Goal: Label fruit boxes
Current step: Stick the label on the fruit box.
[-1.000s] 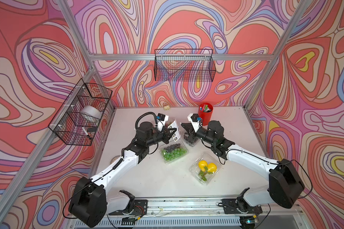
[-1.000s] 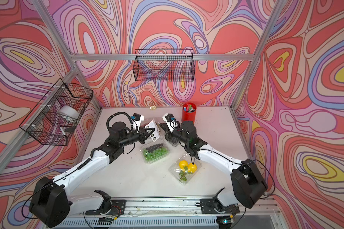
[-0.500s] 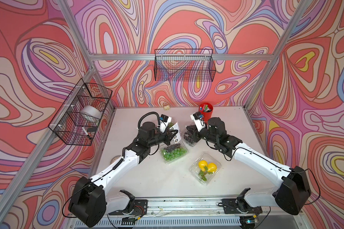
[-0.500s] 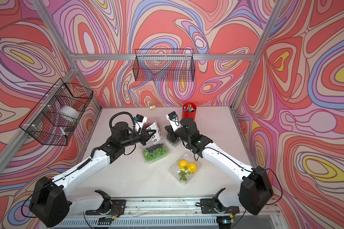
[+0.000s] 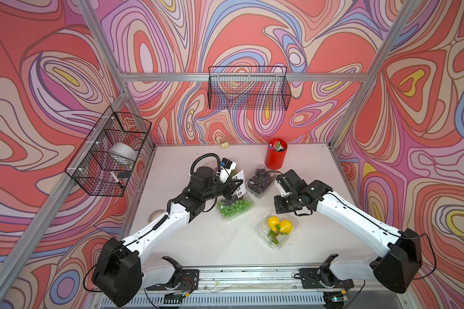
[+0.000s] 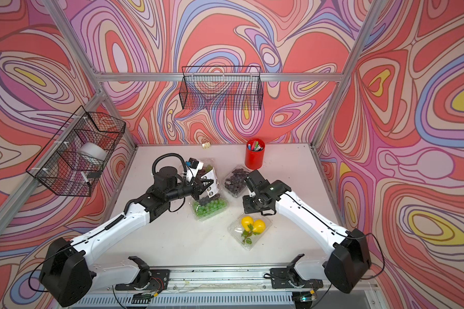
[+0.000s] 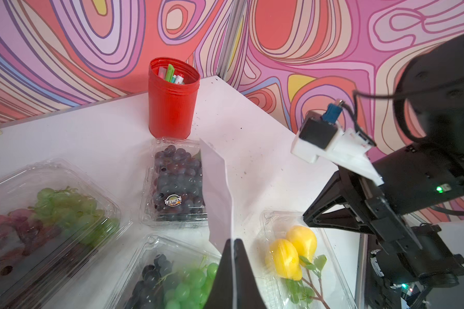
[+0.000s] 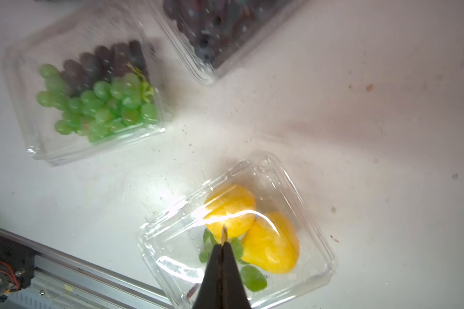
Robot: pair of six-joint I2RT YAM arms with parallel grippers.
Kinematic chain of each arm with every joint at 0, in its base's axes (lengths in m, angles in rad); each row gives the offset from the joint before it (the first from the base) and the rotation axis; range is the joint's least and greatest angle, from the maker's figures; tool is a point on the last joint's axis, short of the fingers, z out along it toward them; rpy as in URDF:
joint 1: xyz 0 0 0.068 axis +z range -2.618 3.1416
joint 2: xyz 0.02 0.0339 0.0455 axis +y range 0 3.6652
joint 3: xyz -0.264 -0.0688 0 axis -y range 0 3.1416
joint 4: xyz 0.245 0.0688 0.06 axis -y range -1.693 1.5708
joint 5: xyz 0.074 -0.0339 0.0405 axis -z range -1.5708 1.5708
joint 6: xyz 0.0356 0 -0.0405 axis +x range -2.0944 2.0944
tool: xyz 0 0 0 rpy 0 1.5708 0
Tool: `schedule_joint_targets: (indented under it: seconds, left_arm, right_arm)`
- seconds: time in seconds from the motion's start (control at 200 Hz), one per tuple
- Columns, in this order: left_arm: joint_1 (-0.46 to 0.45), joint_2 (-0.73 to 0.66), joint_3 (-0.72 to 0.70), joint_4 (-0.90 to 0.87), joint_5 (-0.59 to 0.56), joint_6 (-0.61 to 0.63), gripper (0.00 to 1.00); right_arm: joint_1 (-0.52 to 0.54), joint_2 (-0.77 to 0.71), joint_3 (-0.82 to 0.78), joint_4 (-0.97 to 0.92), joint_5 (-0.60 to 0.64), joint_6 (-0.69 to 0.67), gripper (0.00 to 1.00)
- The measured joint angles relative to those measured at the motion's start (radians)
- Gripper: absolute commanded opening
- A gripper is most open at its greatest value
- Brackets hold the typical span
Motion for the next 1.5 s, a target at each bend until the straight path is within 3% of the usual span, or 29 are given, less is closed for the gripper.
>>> schedule_joint_targets:
  seconds: [0.22,0.666,0.861,1.022,1.382,1.497]
  left_arm:
    - [-0.003,-0.005,-0.003,-0.011,-0.006,0.008,0.00]
    - [-0.008,-0.007,-0.003,-0.022,-0.019,0.011,0.00]
    - [-0.008,-0.007,-0.003,-0.022,-0.021,0.011,0.00]
    - [-0.008,-0.007,-0.003,-0.022,-0.021,0.011,0.00]
    - [-0.008,-0.007,-0.003,-0.022,-0.021,0.010,0.00]
    - [-0.008,-0.007,-0.003,-0.022,-0.021,0.010,0.00]
  right_arm:
    - [0.000,0.079,0.001,-0.098,0.018,0.042,0.00]
    - [0.000,0.194,0.013,-0.052,-0.006,0.047,0.00]
    - [0.000,0.209,0.012,-0.023,-0.059,0.047,0.17]
    - [-0.006,0.203,-0.012,0.017,-0.119,0.051,0.25]
    - [-0.048,0.102,-0.040,0.041,-0.192,0.077,0.10]
    - [-0.066,0.051,-0.040,0.042,-0.189,0.084,0.01]
